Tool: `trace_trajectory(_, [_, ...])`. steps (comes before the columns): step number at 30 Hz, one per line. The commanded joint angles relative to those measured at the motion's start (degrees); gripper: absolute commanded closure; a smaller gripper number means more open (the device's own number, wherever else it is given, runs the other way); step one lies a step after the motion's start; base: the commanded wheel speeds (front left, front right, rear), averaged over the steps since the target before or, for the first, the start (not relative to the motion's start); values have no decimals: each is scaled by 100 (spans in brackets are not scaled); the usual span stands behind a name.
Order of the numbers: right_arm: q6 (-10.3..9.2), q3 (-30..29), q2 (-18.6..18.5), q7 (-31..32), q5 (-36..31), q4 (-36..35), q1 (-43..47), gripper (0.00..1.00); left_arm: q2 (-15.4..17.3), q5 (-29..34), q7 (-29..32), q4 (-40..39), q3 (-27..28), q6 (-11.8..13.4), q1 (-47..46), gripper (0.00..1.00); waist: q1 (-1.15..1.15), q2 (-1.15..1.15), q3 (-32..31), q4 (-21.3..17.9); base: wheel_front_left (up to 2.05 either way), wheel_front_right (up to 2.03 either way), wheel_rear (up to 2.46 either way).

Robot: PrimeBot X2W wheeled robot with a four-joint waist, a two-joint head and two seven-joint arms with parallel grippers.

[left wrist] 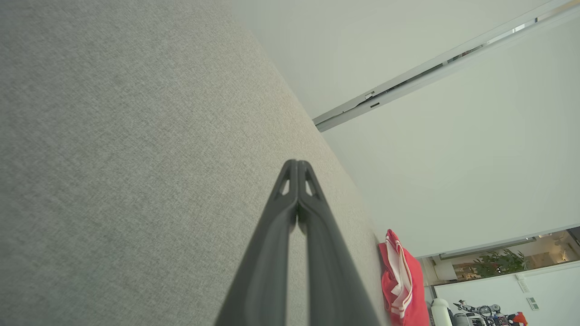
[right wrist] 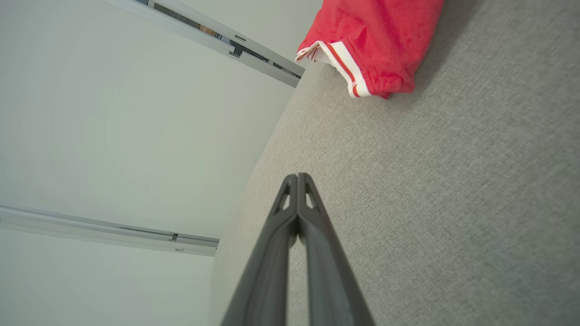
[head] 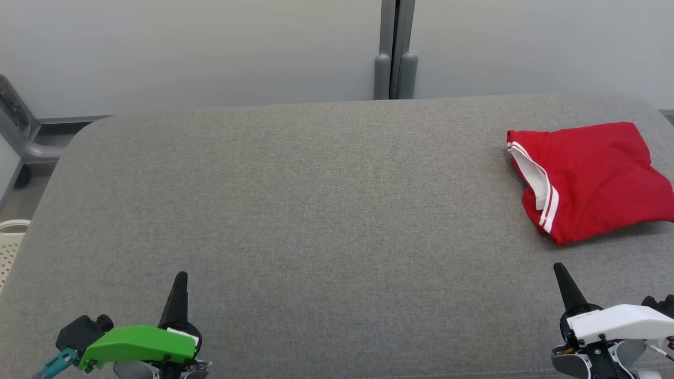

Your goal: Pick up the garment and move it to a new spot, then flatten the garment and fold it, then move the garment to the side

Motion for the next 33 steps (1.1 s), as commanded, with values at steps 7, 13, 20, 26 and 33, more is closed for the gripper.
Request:
trace_trajectory(7, [2, -121, -36, 75, 470, -141, -6, 100, -72, -390, 106, 7, 122, -127, -257, 100, 0, 0, 23, -25, 0, 0, 0])
trace_trajectory(13, [2, -193, -39, 123, 773, -186, 6, 100, -137, -631, 181, 45, 175, -202, -338, 100, 0, 0, 42, -45, 0, 0, 0])
trace_trajectory(20, [2, -277, -42, 171, 1112, -229, 20, 100, -201, -889, 259, 92, 243, -275, -421, 100, 0, 0, 64, -69, 0, 0, 0])
trace_trajectory(26, [2, -340, -43, 214, 1383, -268, 31, 100, -263, -1124, 330, 130, 295, -341, -481, 100, 0, 0, 83, -89, 0, 0, 0])
trace_trajectory(33, [2, -414, -46, 261, 1686, -312, 46, 100, -328, -1361, 401, 164, 344, -411, -545, 100, 0, 0, 105, -113, 0, 0, 0])
